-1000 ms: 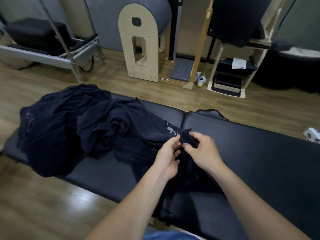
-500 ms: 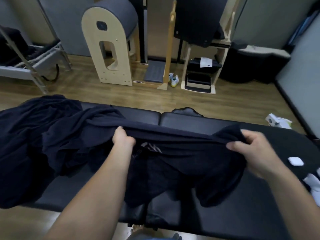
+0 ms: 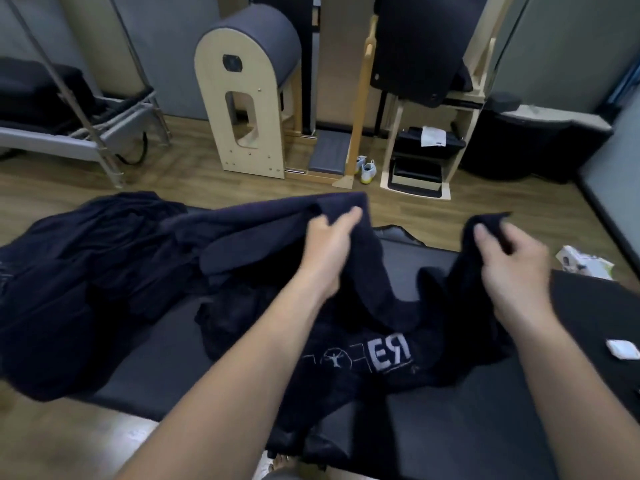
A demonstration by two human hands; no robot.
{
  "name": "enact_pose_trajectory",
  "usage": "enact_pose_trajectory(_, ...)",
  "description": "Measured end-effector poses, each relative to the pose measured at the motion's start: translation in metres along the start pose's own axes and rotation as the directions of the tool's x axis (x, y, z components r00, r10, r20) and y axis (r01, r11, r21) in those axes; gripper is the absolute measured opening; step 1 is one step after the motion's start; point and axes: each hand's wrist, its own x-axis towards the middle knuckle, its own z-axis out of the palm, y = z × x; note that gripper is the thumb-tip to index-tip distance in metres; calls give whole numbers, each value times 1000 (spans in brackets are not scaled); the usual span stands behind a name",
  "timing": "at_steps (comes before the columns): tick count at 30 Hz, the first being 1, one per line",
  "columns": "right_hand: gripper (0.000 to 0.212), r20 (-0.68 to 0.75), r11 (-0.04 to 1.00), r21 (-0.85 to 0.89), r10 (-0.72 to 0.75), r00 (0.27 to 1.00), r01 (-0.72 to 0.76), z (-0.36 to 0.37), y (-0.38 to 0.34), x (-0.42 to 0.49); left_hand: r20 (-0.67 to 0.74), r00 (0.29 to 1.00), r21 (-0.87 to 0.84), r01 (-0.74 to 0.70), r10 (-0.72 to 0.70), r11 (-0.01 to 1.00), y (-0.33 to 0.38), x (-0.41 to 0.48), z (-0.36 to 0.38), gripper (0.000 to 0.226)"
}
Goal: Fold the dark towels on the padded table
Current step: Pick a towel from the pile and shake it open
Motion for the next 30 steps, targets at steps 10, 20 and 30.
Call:
enact_pose_trajectory(10,15,532,993,88,24,847,-84,62,1,-54,71,955,-146,295,-288,944,-60,-27,-24,25)
enact_pose_trajectory(20,64,876,983,-89,155,457,-163,-29,8,-40,-110,842,-573,380,-527,726,-101,52,-84,32)
enact_pose_trajectory(30,41,-254,974,30,225,941,-225,-42,38,-4,568,807,-30,219,-163,975,-20,-45,31,14)
